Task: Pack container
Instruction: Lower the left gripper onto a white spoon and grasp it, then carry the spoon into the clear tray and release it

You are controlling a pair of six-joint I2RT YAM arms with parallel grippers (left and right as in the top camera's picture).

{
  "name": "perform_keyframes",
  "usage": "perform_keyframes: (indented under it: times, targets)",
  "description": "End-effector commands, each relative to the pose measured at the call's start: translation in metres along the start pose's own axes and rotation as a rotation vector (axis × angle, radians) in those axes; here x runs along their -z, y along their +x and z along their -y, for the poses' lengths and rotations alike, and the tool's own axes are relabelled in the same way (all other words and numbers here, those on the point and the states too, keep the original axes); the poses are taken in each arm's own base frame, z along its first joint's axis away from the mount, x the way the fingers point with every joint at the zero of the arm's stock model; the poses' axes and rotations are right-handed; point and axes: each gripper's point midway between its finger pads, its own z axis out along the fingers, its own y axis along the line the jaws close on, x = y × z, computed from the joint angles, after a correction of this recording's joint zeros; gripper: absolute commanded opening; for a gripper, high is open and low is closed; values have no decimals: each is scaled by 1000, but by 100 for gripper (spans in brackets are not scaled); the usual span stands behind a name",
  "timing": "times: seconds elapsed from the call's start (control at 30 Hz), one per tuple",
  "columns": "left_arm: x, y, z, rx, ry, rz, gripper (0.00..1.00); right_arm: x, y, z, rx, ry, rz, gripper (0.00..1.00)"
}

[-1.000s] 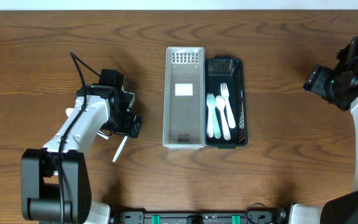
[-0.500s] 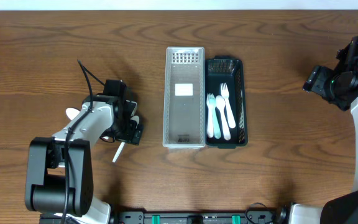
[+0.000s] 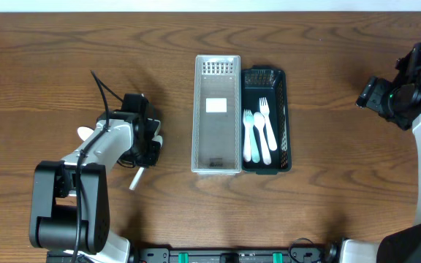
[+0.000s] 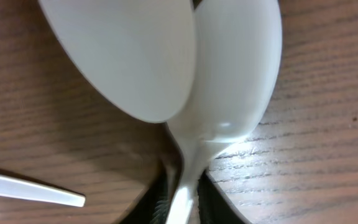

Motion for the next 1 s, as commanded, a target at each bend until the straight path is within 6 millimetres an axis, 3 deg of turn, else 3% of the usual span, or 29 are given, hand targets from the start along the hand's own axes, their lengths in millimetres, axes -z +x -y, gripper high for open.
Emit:
perform_keyframes:
  times: [0.0,0.23,0.4,0.6,0.77,0.87,0.97]
  targets:
    - [-4,5,1,12,5,-17,7,-1,1,0,-15,-2,-6,79]
    - [-2,1,1,60,4,-8,6,-1,1,0,-15,-2,-7,79]
    - [25,-9,12,41,1,20,6,-1,1,0,-15,-2,-6,79]
    - [98,-33,47,-53,4,180,6,-1,1,0,-15,-2,-6,79]
    - [170,-53,96,-99,52,368,6,-1,1,0,-15,-2,-4,79]
    - [195,-66,127,-118,98,460,6,-1,1,0,-15,-2,-4,79]
    - [204,-82,157,-105,158,542,6,-1,1,0,-14,-2,-4,79]
